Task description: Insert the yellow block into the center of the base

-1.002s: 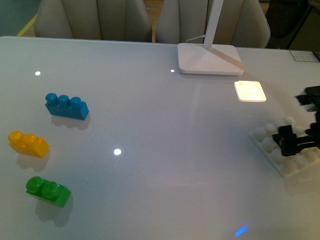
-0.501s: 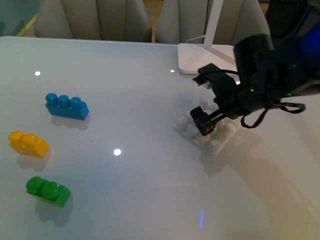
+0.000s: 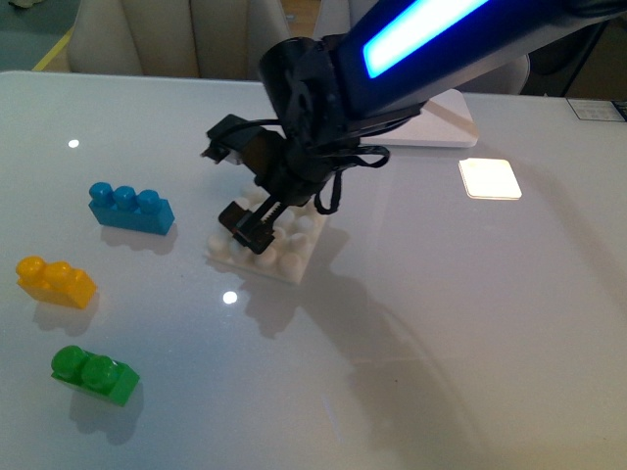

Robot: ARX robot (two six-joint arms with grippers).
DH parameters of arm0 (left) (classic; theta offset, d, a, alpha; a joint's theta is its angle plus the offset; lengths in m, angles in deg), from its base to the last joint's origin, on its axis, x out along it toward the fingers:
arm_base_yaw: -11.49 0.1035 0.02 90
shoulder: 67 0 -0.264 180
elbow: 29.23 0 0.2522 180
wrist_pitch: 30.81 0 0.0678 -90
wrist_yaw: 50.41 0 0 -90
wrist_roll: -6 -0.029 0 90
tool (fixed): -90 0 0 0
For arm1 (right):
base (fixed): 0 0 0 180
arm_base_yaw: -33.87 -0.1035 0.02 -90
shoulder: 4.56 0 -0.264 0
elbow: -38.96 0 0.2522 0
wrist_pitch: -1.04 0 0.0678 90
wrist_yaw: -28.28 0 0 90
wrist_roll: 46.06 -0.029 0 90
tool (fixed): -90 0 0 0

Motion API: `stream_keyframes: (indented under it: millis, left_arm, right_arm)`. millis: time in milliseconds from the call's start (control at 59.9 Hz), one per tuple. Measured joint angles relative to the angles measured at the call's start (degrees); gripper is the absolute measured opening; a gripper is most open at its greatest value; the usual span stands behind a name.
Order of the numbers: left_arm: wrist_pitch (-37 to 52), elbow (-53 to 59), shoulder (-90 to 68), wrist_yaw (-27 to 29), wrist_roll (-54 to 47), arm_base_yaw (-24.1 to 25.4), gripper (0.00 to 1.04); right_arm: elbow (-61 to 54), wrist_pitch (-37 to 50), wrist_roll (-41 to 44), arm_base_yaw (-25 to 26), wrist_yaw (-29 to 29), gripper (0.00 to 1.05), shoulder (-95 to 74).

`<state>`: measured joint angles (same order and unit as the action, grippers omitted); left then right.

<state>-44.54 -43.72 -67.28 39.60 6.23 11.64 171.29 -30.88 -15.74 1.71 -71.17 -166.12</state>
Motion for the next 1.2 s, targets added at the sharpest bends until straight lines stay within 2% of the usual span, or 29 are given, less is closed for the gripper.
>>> stream_keyframes:
  millis: [284,701,969,1203]
  left_arm:
    - [0.0,0.0,0.0,0.0,0.0,0.0,0.97]
    - [0.0,0.0,0.0,0.0,0.0,0.0,0.97]
    - [0.0,0.0,0.0,0.0,0.0,0.0,0.97]
    - [0.0,0.0,0.0,0.0,0.0,0.0,0.97]
  right_arm:
    - [2.19,-2.69,6.12,-5.01,-3.13,0.96,-1.09]
    - [-1.44,-3.02,11.15,-7.5,-5.4,0.96,0.76]
    - [-2.89,-0.9,9.64,-7.93,-6.03,0.96,1.53]
    - [-4.92,2.97,4.98,-7.93,-6.84,0.96,2.64]
